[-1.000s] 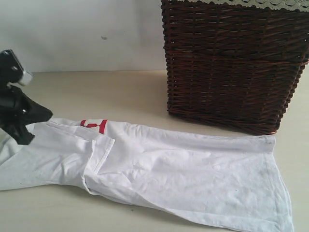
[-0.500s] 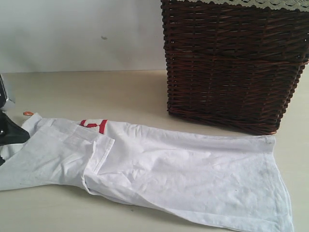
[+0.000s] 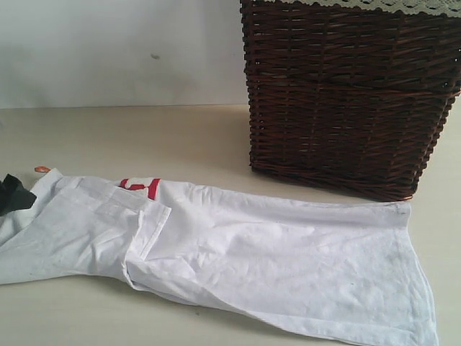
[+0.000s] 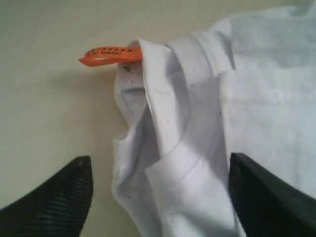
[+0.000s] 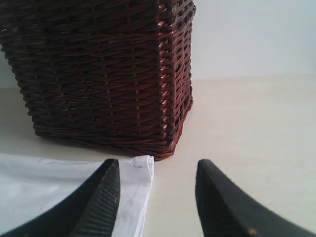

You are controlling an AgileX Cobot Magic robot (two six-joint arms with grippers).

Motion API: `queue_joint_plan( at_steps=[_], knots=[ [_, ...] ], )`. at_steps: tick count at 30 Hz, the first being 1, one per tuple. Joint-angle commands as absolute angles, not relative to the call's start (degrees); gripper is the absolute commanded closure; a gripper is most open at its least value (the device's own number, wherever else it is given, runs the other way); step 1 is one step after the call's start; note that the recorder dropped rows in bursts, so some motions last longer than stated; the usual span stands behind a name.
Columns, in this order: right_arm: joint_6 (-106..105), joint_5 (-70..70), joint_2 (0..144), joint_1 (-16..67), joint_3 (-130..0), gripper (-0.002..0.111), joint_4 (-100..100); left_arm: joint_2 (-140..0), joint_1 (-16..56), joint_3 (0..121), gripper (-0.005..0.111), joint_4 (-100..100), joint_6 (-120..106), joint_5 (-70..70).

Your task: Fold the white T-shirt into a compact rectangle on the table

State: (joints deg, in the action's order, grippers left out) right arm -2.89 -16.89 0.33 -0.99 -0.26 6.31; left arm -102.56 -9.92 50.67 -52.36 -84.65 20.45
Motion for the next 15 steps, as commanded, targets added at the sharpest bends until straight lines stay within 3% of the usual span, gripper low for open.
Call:
queue_joint_plan(
  at_steps=[1,15],
  knots=[
    [-2.9,-16.2,0.0,-1.3,0.0,0.061,6.1,-105.2,-9.5,52.2,0.034,-54.5,-79.8,21.1],
    [-2.9,-16.2,0.0,-1.3,0.0,0.061,6.1,-112.1,-9.5,56.2,0.036,-48.2,-71.3,25.9]
  ],
)
